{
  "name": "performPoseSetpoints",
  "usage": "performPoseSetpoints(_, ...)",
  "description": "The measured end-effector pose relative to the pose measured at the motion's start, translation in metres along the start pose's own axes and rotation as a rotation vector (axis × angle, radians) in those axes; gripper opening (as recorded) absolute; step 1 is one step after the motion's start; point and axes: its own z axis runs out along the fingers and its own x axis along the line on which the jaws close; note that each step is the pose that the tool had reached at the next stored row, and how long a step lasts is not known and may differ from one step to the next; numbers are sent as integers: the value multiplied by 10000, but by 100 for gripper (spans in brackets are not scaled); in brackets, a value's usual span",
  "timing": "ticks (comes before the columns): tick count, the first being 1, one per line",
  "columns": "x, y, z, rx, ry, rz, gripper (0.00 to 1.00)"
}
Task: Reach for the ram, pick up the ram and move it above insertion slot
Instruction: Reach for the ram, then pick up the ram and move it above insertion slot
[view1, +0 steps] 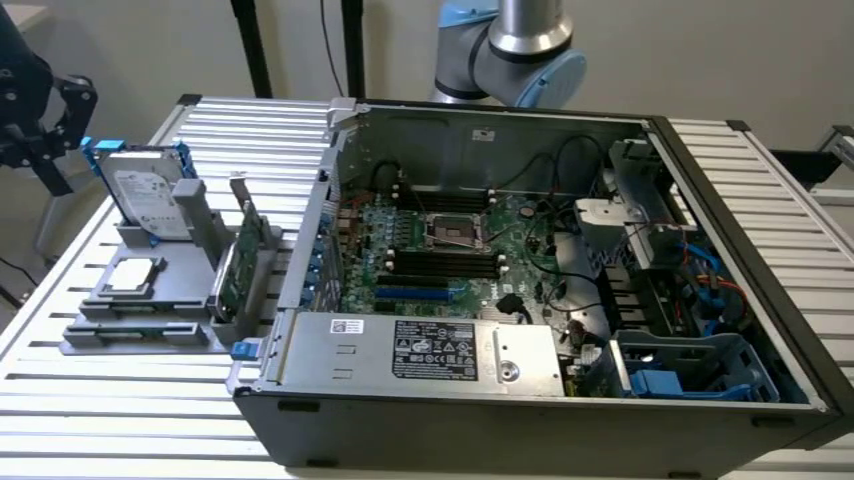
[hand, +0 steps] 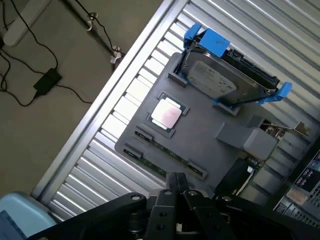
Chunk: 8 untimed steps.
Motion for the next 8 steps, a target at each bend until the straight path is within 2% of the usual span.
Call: performPoseSetpoints(8,0,-1,16,0,56,-1450,11)
